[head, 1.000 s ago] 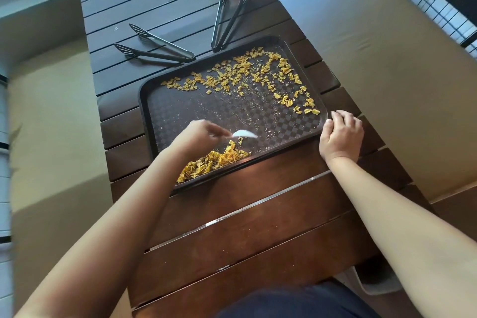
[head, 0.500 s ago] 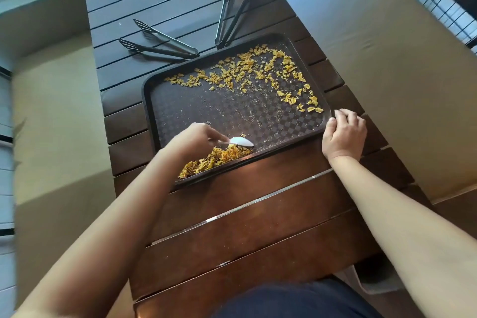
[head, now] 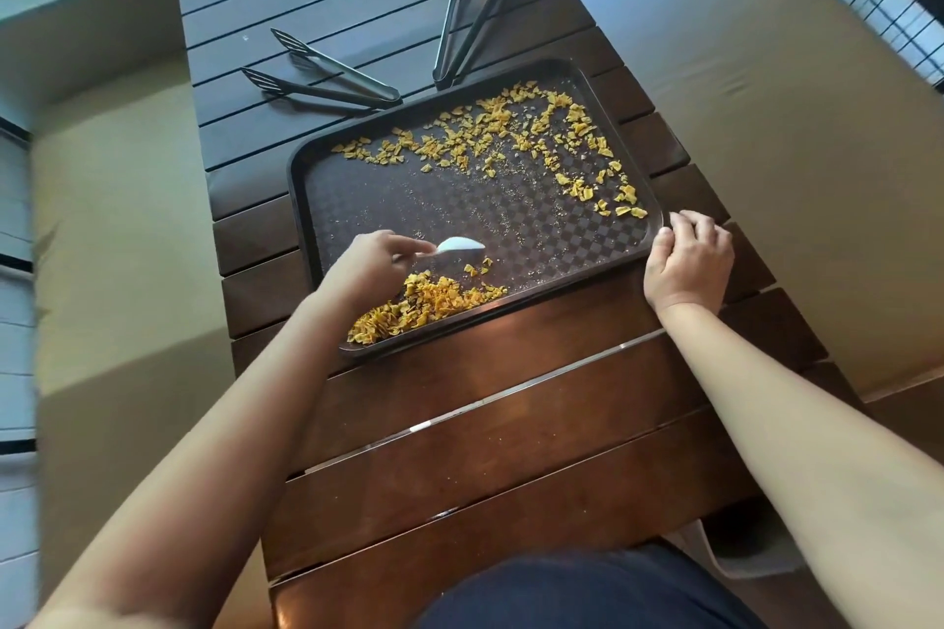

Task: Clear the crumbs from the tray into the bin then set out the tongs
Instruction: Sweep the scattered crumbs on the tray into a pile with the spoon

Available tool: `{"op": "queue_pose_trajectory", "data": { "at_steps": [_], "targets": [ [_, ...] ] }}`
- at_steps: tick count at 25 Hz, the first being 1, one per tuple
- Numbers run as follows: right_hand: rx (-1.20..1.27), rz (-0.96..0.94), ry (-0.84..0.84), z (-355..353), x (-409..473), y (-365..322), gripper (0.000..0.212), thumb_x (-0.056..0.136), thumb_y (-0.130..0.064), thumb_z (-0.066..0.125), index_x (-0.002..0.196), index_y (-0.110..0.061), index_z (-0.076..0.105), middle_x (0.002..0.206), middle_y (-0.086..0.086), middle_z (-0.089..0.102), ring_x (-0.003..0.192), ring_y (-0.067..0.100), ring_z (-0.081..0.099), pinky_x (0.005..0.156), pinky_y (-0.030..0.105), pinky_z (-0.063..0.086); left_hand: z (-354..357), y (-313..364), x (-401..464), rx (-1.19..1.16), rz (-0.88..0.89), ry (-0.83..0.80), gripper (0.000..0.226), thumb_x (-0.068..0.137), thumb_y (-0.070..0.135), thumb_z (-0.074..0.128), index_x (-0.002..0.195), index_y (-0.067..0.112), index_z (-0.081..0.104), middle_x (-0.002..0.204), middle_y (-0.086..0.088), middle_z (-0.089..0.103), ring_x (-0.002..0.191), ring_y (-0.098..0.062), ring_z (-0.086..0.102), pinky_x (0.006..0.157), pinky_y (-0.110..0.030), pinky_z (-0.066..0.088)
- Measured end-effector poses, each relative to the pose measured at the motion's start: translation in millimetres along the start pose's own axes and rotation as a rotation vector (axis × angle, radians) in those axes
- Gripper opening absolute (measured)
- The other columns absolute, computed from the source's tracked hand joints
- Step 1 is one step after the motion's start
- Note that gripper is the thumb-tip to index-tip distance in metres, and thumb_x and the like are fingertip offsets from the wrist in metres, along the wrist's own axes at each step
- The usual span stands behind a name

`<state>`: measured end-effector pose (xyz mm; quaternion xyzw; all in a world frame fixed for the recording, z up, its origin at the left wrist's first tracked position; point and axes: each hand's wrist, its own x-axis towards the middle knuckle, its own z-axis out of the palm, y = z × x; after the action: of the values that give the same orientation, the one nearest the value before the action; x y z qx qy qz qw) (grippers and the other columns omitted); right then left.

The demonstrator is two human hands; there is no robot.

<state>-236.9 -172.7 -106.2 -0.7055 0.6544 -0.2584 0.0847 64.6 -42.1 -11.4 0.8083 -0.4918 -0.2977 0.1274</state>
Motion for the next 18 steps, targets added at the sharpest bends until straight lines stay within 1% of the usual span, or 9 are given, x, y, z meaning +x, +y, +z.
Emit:
{"op": "queue_pose_trajectory", "data": {
  "at_steps": [2,4,7,8,9,12,13,15,18],
  "targets": [
    [0.002,-0.004,0.007,0.0,-0.3,-0.3,0.039,0.09,-0.023,0.04,0.11,-0.002,0.065,0.117,0.016,0.061,0.102,0.039,0.052,0.091,0.042,0.039,7.9,4.0,0.9,-0.032,-0.021,-0.029,0.03,0.096,0.012,0.048,0.112,0.026,0.069,0.114,-0.003,0.063,0.069,-0.015,0.055,0.056,-0.024,0.044],
    [0.003,-0.006,0.008,-0.4,-0.3,-0.5,0.039,0.09,-0.024,0.039,0.11,-0.002,0.065,0.117,0.016,0.061,0.102,0.039,0.052,0.091,0.043,0.039,8.1,3.8,-2.3,-0.024,-0.016,-0.084,0.031,0.095,0.01,0.048,0.11,0.027,0.07,0.111,-0.003,0.064,0.069,-0.018,0.056,0.056,-0.025,0.044],
    [0.0,0.001,0.002,-0.3,-0.2,-0.7,0.04,0.09,-0.024,0.039,0.111,-0.002,0.065,0.118,0.016,0.06,0.102,0.039,0.052,0.09,0.043,0.039,-0.9,-0.4,-7.4,0.056,0.003,-0.166,0.033,0.093,0.009,0.048,0.104,0.029,0.072,0.11,-0.002,0.066,0.082,-0.028,0.064,0.071,-0.034,0.052],
    [0.0,-0.002,0.007,-0.4,-0.1,-1.0,0.042,0.09,-0.026,0.037,0.11,-0.002,0.065,0.117,0.016,0.061,0.101,0.039,0.052,0.09,0.043,0.039,-3.5,-0.4,-8.2,0.062,0.0,-0.169,0.033,0.093,0.009,0.048,0.104,0.029,0.072,0.109,-0.002,0.066,0.083,-0.028,0.064,0.073,-0.035,0.053],
    [0.002,-0.006,0.013,-0.4,-0.1,-1.3,0.044,0.089,-0.028,0.035,0.109,-0.002,0.065,0.116,0.016,0.061,0.1,0.04,0.052,0.089,0.043,0.04,-4.3,1.0,-7.7,0.051,-0.001,-0.148,0.032,0.093,0.01,0.049,0.105,0.028,0.072,0.108,-0.001,0.066,0.08,-0.026,0.063,0.072,-0.035,0.052],
    [0.004,-0.008,0.019,-0.3,-0.3,-1.2,0.049,0.088,-0.031,0.032,0.108,-0.002,0.066,0.115,0.015,0.062,0.099,0.041,0.053,0.089,0.043,0.04,0.7,13.2,-1.5,0.004,0.0,-0.037,0.03,0.095,0.011,0.048,0.111,0.025,0.07,0.104,0.001,0.063,0.067,-0.018,0.056,0.061,-0.031,0.047],
    [0.003,-0.007,0.019,-0.3,-0.3,-1.1,0.049,0.088,-0.031,0.032,0.108,-0.002,0.066,0.115,0.016,0.062,0.099,0.041,0.053,0.09,0.043,0.04,3.9,16.8,0.6,0.029,0.008,-0.035,0.031,0.095,0.012,0.047,0.112,0.026,0.069,0.105,0.0,0.062,0.068,-0.018,0.055,0.06,-0.031,0.046],
    [0.006,-0.002,0.012,-0.8,0.1,-1.6,0.05,0.088,-0.031,0.031,0.109,-0.002,0.065,0.116,0.016,0.061,0.1,0.041,0.052,0.091,0.043,0.039,9.2,20.3,1.9,0.094,0.039,-0.078,0.032,0.096,0.014,0.046,0.113,0.029,0.068,0.105,-0.001,0.06,0.077,-0.018,0.056,0.065,-0.029,0.046],
    [0.008,0.004,0.005,-1.1,-0.8,-2.2,0.05,0.088,-0.031,0.031,0.11,-0.002,0.065,0.116,0.016,0.061,0.1,0.04,0.052,0.091,0.042,0.039,5.2,20.1,-3.5,0.16,0.061,-0.128,0.032,0.093,0.014,0.049,0.107,0.032,0.07,0.108,-0.002,0.063,0.083,-0.019,0.058,0.071,-0.033,0.051]
  ]
}}
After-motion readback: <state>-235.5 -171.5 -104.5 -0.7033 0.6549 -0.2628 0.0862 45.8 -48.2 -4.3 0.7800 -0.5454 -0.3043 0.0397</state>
